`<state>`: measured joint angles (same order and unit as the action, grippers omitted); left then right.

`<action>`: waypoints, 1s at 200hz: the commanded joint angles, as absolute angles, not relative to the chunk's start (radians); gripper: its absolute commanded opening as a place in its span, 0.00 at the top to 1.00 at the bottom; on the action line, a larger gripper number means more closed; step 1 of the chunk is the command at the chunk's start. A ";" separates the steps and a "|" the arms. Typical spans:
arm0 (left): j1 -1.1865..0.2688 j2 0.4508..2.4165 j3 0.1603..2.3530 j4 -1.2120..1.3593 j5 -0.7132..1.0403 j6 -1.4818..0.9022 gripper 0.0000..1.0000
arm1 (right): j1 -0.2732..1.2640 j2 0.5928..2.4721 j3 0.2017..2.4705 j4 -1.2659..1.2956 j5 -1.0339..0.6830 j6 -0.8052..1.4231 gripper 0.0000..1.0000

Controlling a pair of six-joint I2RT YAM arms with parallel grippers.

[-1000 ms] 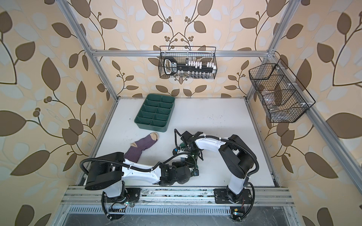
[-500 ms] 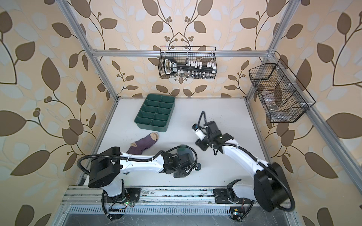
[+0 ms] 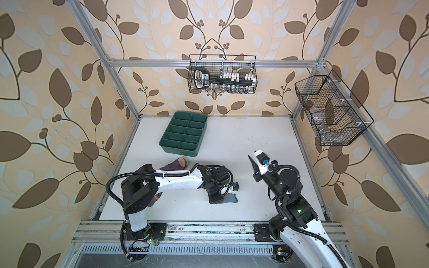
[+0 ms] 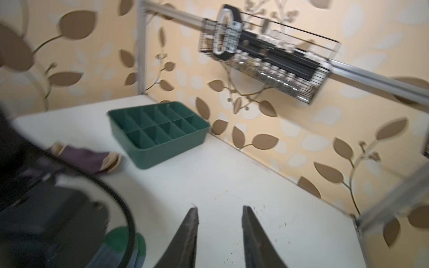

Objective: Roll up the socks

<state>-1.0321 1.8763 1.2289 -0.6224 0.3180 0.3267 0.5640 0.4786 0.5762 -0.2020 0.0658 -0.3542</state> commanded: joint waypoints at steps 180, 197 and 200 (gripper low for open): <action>-0.891 2.019 1.281 -0.758 0.536 0.286 1.00 | 1.217 1.324 0.455 -0.156 0.537 -0.685 0.63; -0.891 1.985 1.273 -0.739 0.567 0.282 0.95 | 1.213 1.325 0.458 -0.188 0.526 -0.670 0.82; -0.891 1.974 1.270 -0.732 0.577 0.283 0.94 | 1.209 1.324 0.459 -0.194 0.524 -0.666 0.85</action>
